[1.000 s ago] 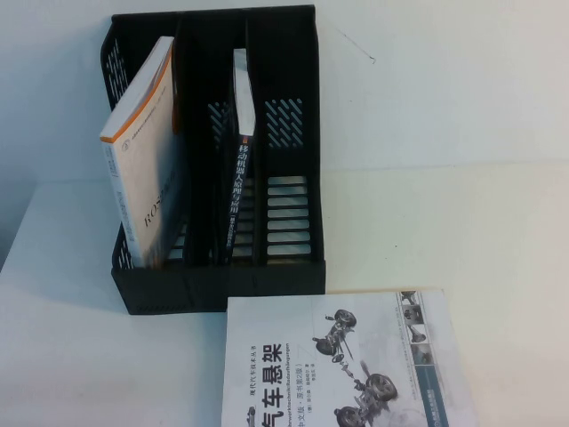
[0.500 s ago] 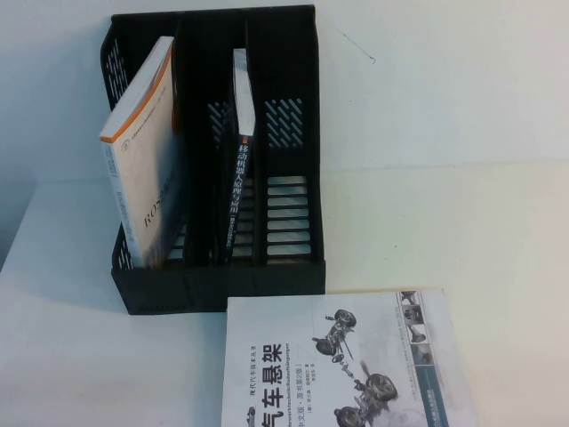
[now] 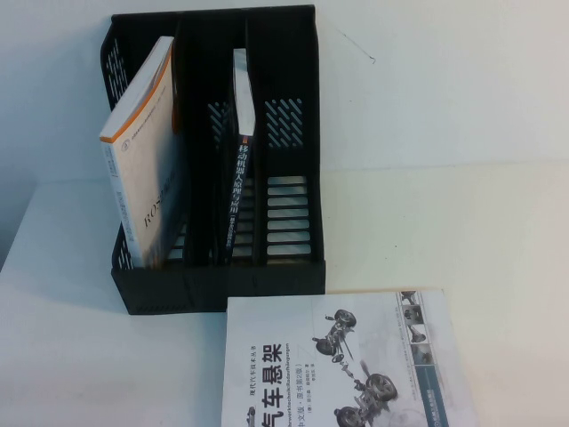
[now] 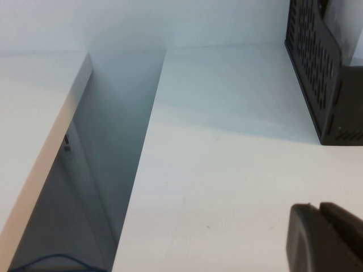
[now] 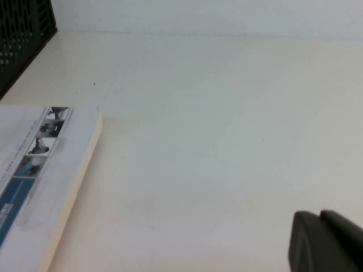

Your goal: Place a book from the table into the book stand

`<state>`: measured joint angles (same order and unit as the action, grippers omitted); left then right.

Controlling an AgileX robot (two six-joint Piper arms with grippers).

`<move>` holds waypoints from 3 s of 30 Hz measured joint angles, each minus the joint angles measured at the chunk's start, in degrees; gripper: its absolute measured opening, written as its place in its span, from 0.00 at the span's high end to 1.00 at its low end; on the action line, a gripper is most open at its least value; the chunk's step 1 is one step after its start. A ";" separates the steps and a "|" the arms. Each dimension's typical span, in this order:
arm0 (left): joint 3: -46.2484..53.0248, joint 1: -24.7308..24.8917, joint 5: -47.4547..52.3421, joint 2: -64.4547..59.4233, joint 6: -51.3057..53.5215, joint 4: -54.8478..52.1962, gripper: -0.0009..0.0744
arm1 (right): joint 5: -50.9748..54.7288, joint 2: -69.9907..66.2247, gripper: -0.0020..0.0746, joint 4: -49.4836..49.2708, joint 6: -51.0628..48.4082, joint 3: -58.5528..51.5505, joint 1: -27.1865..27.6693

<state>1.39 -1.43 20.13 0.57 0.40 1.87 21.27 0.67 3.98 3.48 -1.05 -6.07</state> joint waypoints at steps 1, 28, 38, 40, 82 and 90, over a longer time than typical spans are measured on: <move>0.00 0.00 0.00 0.00 0.00 0.00 0.99 | 0.00 0.00 0.97 0.00 0.00 0.00 0.00; 0.00 0.00 -23.23 0.00 -0.40 0.00 0.99 | -24.96 0.00 0.97 0.00 0.00 -0.44 0.00; 0.00 0.00 -38.33 0.00 -1.81 0.00 0.99 | -39.99 0.00 0.97 0.00 4.95 -0.44 0.00; 0.00 0.00 -39.26 0.00 -1.81 0.00 0.99 | -40.59 0.00 0.97 0.00 5.57 -0.44 0.00; -33.02 0.00 31.00 -51.00 38.33 50.88 0.99 | 18.92 -60.30 0.97 -35.93 -19.91 38.47 0.00; -33.02 0.00 24.12 -63.34 37.04 50.88 0.99 | 12.52 -79.26 0.97 -31.63 -18.81 38.99 -8.10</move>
<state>-31.64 -1.43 44.25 -62.77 37.44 52.75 33.79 -78.59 -27.65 -15.32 37.94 -14.17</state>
